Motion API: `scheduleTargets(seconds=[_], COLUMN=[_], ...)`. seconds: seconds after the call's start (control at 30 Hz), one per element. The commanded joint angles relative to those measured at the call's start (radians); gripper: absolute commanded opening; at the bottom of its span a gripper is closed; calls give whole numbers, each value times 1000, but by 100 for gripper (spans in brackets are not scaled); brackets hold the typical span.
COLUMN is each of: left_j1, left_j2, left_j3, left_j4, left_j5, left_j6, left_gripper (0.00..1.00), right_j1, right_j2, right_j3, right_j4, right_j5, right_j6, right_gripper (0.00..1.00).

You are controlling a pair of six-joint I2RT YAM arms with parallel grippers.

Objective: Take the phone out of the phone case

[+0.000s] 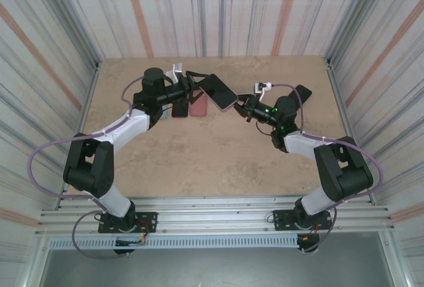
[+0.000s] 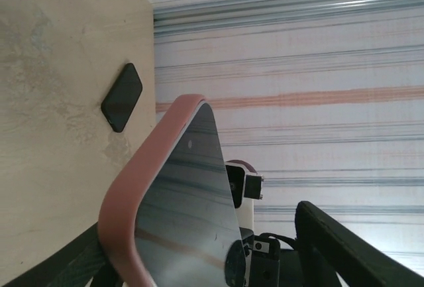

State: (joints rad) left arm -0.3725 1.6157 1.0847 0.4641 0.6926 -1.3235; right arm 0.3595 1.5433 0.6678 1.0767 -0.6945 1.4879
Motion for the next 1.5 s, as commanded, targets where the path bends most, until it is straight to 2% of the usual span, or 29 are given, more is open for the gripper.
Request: scheduleTargets(seconds=[0.0, 0.2, 0.37, 0.63, 0.93, 1.47], left_j1=[-4, -73, -170, -302, -351, -384], left_j2=[-35, -138, -214, -229, -189, -137], left_j3=[-31, -142, -185, -208, -210, -241], left_j4=[-50, -16, 8, 94, 150, 220], left_j5=[-52, -157, -261, -397, -468, -543], left_j6=[33, -21, -64, -157, -200, -242], left_gripper=[71, 73, 72, 66, 62, 59], right_j1=[-4, 3, 25, 57, 81, 99], right_j2=[14, 27, 25, 22, 12, 18], right_j3=[0, -2, 4, 0, -14, -11], right_j4=[54, 41, 13, 12, 34, 41], right_j5=[72, 148, 202, 300, 369, 398], right_j6=[28, -3, -59, -103, -110, -125], right_gripper=[0, 0, 0, 0, 0, 0])
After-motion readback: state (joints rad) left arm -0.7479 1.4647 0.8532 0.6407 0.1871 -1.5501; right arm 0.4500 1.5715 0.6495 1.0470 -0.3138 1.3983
